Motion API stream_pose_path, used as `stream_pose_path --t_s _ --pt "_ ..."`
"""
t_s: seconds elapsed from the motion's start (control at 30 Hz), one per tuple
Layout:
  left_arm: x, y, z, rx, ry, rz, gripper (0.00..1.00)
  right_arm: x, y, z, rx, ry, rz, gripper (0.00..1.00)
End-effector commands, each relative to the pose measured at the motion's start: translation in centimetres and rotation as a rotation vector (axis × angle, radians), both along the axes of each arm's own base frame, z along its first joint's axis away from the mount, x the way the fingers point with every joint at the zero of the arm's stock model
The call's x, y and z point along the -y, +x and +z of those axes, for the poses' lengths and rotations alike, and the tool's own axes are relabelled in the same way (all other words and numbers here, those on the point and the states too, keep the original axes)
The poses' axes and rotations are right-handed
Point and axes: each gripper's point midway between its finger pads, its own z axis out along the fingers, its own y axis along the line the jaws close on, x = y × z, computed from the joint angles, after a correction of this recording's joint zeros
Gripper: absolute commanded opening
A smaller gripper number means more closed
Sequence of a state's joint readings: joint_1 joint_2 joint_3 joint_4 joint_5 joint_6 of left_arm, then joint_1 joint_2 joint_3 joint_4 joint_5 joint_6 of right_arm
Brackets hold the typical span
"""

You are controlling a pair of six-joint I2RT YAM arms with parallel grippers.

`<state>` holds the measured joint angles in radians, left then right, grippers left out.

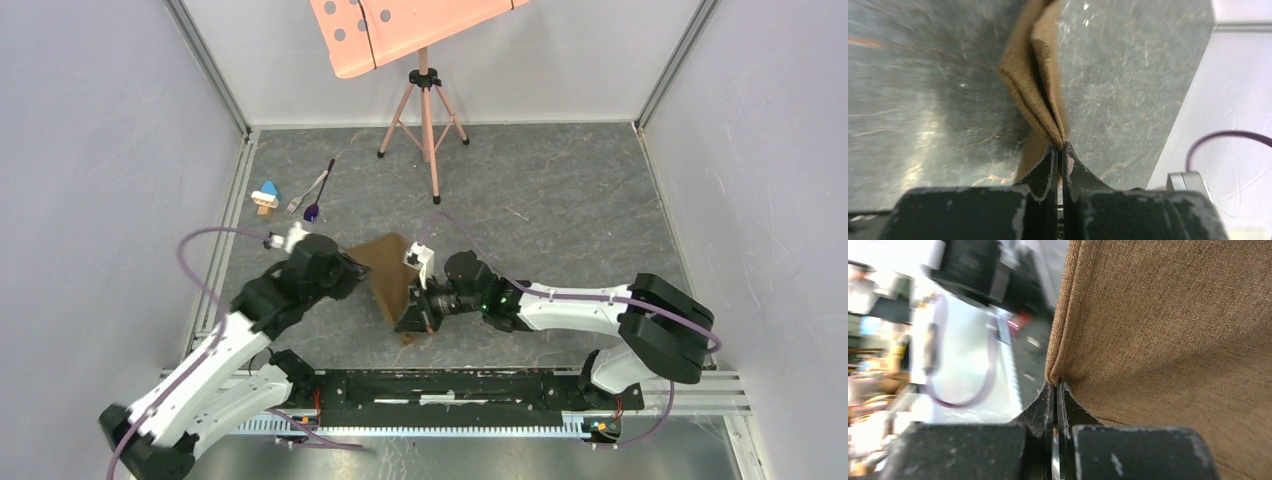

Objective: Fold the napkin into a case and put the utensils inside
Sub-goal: Turn over the upper triangle folded napkin at the center of the board.

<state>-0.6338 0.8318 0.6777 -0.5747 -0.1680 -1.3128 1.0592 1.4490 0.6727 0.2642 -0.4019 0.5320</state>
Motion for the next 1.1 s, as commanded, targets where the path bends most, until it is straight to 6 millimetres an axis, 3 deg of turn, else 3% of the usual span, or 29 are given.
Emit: stream_pose_path --t_s 0.0,0.1,0.2,0.33,0.43,0.53,0.67,0.8,0.97,1.03,1.07 --pt "-10.5 -3.1 6.8 0.105 0.347 0.161 0.02 -5.4 -5.1 10.7 -0.155 0.389 0.243 0.0" --pt "-11.3 -3.0 9.4 0.114 0.467 0.1 0.02 -6.2 -6.2 14.2 -0.237 0.543 0.309 0.0" --pt "-9.7 -0.6 9.2 0.09 0.56 0.019 0.02 -5.5 -6.1 14.2 -0.323 0.613 0.325 0.0" --pt "-6.0 4.1 6.5 0.077 0.632 -0.092 0.02 -2.5 -4.4 9.9 -0.439 0.621 0.242 0.0" --pt "-2.2 7.4 2.6 0.045 0.661 -0.233 0.02 0.4 -2.7 6.3 -0.451 0.581 0.146 0.0" --pt "1.5 10.0 -1.1 0.003 0.67 -0.373 0.02 3.1 -1.4 1.4 -0.424 0.455 0.066 0.0" --pt "6.5 12.7 -4.4 0.009 0.631 -0.536 0.02 6.7 -0.2 -4.0 -0.411 0.287 -0.019 0.0" --pt "10.3 14.4 -6.8 -0.007 0.585 -0.639 0.02 9.9 1.1 -8.1 -0.364 0.138 -0.076 0.0" --pt "13.5 15.0 -8.1 0.012 0.521 -0.703 0.02 12.8 2.6 -10.8 -0.32 -0.013 -0.123 0.01" --pt "14.9 14.5 -7.8 0.039 0.476 -0.75 0.06 13.8 3.3 -11.2 -0.302 -0.051 -0.149 0.13" --pt "15.2 14.4 -7.4 0.054 0.469 -0.764 0.16 14.3 3.8 -11.4 -0.279 -0.073 -0.164 0.21"
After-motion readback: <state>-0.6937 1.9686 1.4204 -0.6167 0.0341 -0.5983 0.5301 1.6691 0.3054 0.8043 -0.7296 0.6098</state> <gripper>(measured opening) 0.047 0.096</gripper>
